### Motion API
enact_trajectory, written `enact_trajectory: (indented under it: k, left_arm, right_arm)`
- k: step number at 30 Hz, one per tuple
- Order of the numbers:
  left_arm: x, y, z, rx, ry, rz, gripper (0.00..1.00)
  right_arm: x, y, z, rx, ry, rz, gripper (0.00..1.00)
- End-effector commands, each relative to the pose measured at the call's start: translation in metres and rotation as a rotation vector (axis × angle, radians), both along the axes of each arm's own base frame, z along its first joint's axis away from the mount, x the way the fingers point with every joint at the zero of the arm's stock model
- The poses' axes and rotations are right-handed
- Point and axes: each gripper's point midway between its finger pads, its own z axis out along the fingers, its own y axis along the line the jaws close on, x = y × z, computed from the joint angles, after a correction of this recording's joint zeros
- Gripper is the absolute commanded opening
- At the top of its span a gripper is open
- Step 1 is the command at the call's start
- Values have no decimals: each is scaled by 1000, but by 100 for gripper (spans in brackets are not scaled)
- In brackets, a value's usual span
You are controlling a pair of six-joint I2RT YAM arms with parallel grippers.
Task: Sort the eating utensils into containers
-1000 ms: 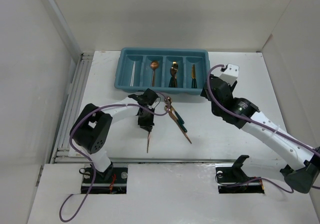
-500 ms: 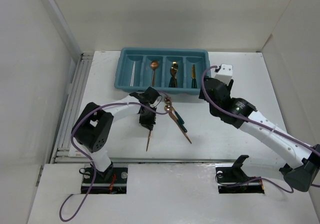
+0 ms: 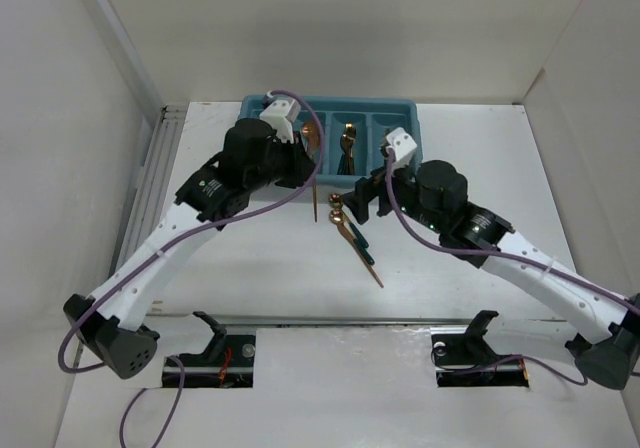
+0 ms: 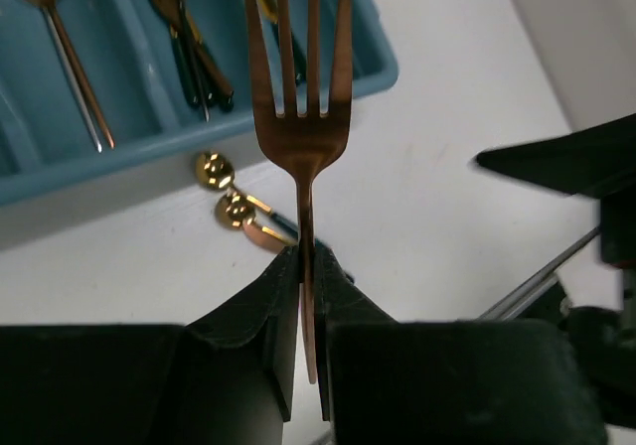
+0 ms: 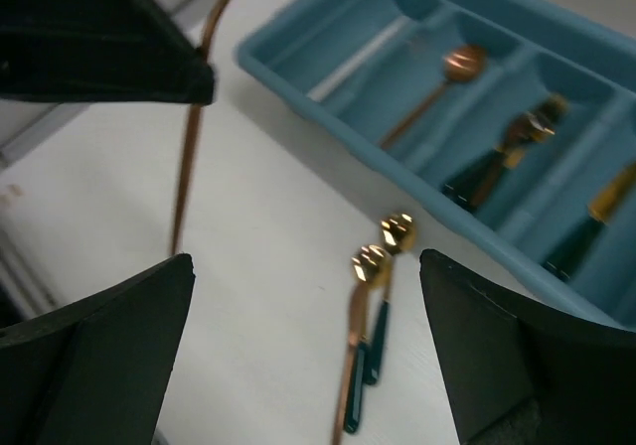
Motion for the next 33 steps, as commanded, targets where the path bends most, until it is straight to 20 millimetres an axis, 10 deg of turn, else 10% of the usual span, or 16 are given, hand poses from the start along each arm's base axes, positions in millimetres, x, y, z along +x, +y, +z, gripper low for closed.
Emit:
enact_trajectory:
  k: [1,17,24,29,33]
  left_arm:
    - [5,0,34,-90,-66,47,0]
    - [-1,-1,45,-130,-55,41,0]
    - [-6,1,22,-109,5,52,0]
    - [7,13,22,-92,-10,87,93]
    - [28,41,17,-23,-40,218,100]
  right_arm:
    - [-16,53,51,160,-92,220,100]
    - [42,103,10,195,62,83,79]
    - [57,114,28,225,16,65,0]
    - [85,98,26,219,-12,-50,0]
    - [145,68,16,185,-8,-182,0]
